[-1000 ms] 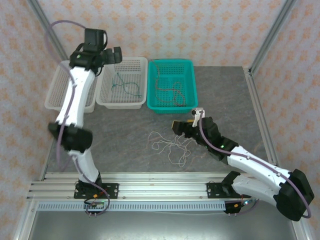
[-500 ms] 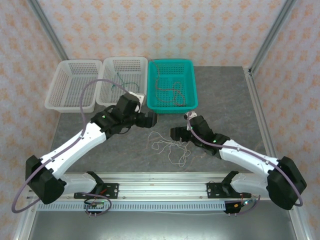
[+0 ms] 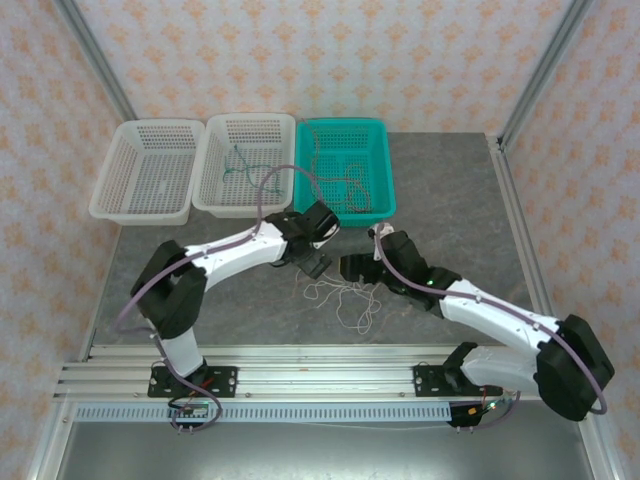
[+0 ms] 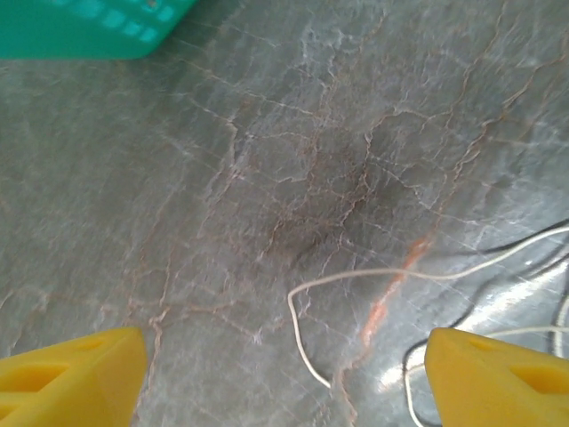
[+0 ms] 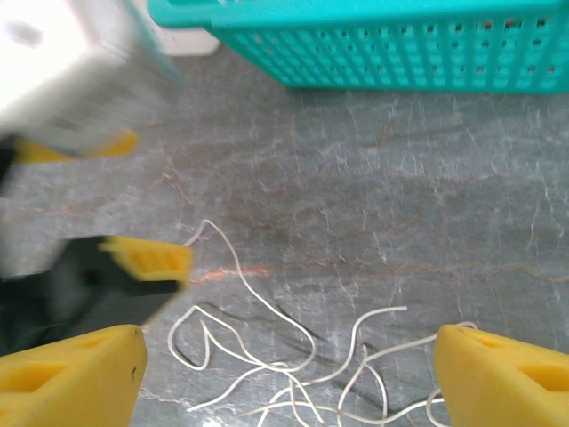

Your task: Untangle the cables

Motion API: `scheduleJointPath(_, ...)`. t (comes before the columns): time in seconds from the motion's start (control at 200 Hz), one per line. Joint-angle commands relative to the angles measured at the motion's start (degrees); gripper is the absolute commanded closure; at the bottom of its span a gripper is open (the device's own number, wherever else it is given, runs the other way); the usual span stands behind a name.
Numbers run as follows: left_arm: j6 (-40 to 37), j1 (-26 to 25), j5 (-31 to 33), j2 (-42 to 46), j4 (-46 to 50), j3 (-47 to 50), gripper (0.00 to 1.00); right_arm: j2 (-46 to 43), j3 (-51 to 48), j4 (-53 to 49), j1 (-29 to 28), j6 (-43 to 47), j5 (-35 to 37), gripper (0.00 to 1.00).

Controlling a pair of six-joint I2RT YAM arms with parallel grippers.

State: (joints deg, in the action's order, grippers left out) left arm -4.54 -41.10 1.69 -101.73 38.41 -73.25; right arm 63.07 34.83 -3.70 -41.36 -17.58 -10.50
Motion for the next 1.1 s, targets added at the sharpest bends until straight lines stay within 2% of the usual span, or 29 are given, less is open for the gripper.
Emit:
scheduleJointPath(0.0, -7.13, 1.29, -4.8, -2.73, 3.66, -2.36, 0.18, -3.78, -1.76, -0.21, -0.12, -0.59, 2.43, 0.15)
scheduleJointPath(0.1, -10.22, 1.55, -9.29, -6.02, 6.0, -4.0, 0.18, -5.51, -2.46, -0.54, -0.12, -0.18, 3.15, 0.15)
scheduleJointPath(0.24, -10.87, 1.66, -9.24, -10.02, 6.49, -5.65, 0.2, -6.3, -2.92, -0.27, -0.12, -0.48, 3.38, 0.14)
scheduleJointPath(0.39, -10.8, 2.66, -9.83, -12.58, 4.98, -6.41, 0.35, -6.11, -2.79, 0.19, -0.12, -0.92, 2.9, 0.14)
scheduleJointPath(0.49, -11.4, 2.79, -11.58, -13.99, 4.99, -6.95, 0.41, -6.29, -2.53, -0.62, -0.14, -0.63, 3.08, 0.14)
scheduleJointPath(0.621, -11.59, 2.83, -13.0, -14.13, 4.13, -6.18, 0.59, -6.3, -2.4, -0.75, -0.16, -0.54, 3.17, 0.14)
scheduleJointPath(0.711, -11.79, 2.79, -12.61, -13.69, 3.52, -4.96, 0.81, -5.99, -2.4, -0.69, -0.12, -0.81, 2.69, 0.14)
scheduleJointPath(0.761, -11.83, 2.78, -12.57, -13.22, 3.51, -4.32, 0.86, -5.65, -2.55, -0.56, -0.12, -0.87, 2.09, 0.14)
scheduleJointPath(0.831, -11.79, 2.79, -12.84, -11.63, 3.13, -3.12, 1.0, -4.82, -2.57, -0.22, -0.13, -0.56, 0.29, 0.14)
scheduleJointPath(0.941, -10.63, 2.78, -14.98, -5.83, 1.06, -0.44, 1.0, -1.41, -2.47, 0.8, -0.61, -0.12, -1.35, 0.14)
scheduleJointPath(1.091, -7.18, 2.18, -22.17, 4.18, -1.06, 2.64, 1.0, 6.32, 0.84, 2.94, -3.04, 1.13, -2.05, 0.15)
